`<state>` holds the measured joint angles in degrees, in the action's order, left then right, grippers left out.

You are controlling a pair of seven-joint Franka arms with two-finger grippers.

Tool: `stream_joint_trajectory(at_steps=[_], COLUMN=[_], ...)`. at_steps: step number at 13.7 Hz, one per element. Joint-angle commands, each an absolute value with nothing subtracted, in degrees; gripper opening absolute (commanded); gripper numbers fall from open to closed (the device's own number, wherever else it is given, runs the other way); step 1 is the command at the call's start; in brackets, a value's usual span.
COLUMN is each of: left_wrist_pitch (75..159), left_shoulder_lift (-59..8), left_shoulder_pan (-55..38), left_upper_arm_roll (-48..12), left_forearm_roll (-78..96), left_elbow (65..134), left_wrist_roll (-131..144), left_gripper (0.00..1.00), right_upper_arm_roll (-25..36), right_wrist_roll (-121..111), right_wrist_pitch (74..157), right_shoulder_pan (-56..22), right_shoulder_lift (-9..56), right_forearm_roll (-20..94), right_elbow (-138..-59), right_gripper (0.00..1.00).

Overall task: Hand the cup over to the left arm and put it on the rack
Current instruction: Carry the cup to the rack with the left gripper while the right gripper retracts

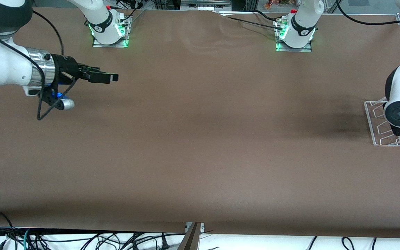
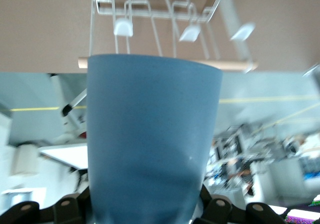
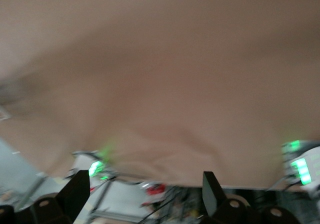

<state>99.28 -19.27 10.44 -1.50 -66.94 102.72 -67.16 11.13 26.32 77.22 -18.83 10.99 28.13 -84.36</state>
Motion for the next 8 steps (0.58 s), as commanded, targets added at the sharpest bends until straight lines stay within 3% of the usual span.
stream_joint_trajectory(at_steps=[1,8], left_wrist_pitch=[102.7,109.2], left_shoulder_lift=[-17.1,-14.7], left_shoulder_pan=[10.8,11.0], left_upper_arm_roll=[-1.8,-0.2], left_forearm_roll=[-78.1,-89.8], left_elbow=[110.1,117.5], left_wrist_roll=[-67.2,-60.6], left_gripper=[0.0,0.0], right_upper_arm_roll=[9.7,10.1], right_wrist_roll=[13.4,1.0], right_wrist_pitch=[81.0,85.2], right_shoulder_pan=[-19.5,-19.1], right_shoulder_lift=[8.3,8.9], right_forearm_roll=[15.3,5.3], right_elbow=[-86.4,-85.0], right_gripper=[0.99,0.99])
